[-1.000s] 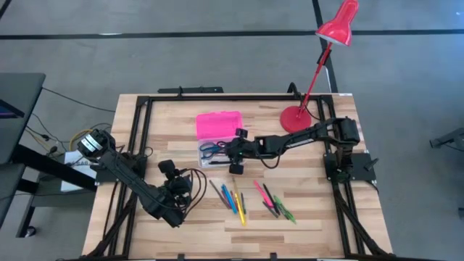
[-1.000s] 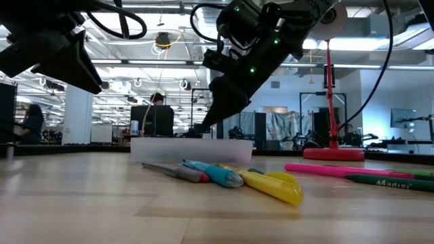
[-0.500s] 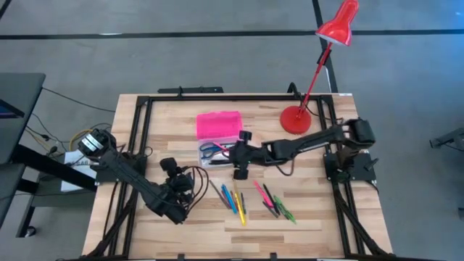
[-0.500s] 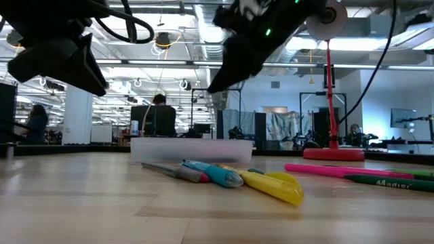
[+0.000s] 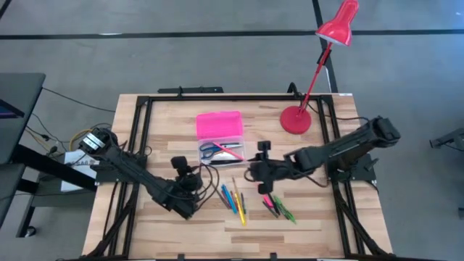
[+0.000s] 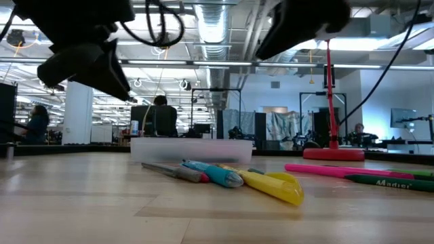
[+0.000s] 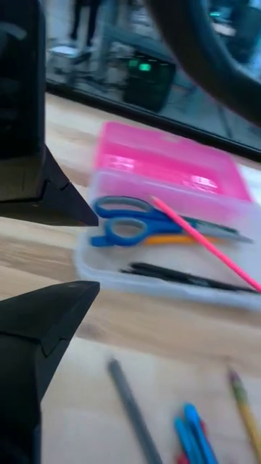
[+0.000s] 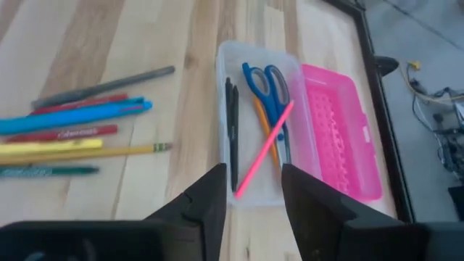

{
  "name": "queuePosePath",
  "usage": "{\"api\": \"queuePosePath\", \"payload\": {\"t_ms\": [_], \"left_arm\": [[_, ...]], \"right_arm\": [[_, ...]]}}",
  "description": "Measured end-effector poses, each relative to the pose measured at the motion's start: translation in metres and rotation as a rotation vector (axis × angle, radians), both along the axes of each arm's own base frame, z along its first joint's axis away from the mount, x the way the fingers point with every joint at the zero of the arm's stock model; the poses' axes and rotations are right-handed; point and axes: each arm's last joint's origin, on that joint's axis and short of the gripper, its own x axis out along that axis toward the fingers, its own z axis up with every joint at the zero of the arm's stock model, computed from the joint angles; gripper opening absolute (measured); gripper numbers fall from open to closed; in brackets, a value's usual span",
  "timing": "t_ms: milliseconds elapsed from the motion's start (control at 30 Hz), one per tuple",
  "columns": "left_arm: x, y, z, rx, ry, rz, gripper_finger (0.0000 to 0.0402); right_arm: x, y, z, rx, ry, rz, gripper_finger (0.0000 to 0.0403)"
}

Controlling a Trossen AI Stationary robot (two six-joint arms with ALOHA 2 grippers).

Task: Pick & place school supplies into a supply box
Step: Put the gray pen into the pink supply box

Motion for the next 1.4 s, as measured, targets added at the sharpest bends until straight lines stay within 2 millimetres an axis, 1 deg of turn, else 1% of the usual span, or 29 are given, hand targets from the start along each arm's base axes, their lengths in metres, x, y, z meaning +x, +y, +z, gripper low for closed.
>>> {"api": "queuePosePath", "payload": {"t_ms": [100,233,367,500,667,800,900,1000,1200,1267,1400], "left_arm": [[0.009,-0.003,0.001,0.021,-0.001,-0.082,0.0128],[0.02,-0.009,0.002,0.005,0.051,-0.237,0.0128],[0.032,-0.015,0.004,-0.088,0.079,-0.417,0.0128],[0.044,-0.014,0.007,-0.173,0.066,-0.555,0.0128],[0.054,-0.004,0.007,-0.27,0.103,-0.663,0.0128],[0.059,0.008,0.007,-0.313,0.126,-0.695,0.0128],[0.062,0.017,0.006,-0.332,0.142,-0.71,0.0128],[0.067,0.023,-0.002,-0.361,0.173,-0.724,0.0127],[0.076,0.032,-0.033,-0.382,0.282,-0.695,0.0127],[0.077,0.033,-0.037,-0.382,0.286,-0.69,0.0127],[0.078,0.035,-0.037,-0.386,0.284,-0.688,0.0127]], "right_arm": [[-0.018,0.006,0.004,0.0,-0.031,0.009,0.0122],[-0.046,0.011,0.005,0.023,-0.068,0.013,0.0122],[-0.072,0.016,0.001,0.063,-0.117,-0.003,0.0122],[-0.089,0.022,-0.008,0.101,-0.196,-0.012,0.0121],[-0.099,0.036,-0.021,0.167,-0.25,0.038,0.0121],[-0.107,0.047,-0.029,0.192,-0.269,0.087,0.012],[-0.114,0.052,-0.034,0.17,-0.278,0.097,0.012],[-0.121,0.056,-0.039,0.128,-0.299,0.087,0.012],[-0.131,0.057,-0.051,0.129,-0.319,0.059,0.012],[-0.132,0.056,-0.054,0.14,-0.319,0.047,0.012],[-0.134,0.056,-0.061,0.161,-0.334,0.045,0.012]]}}
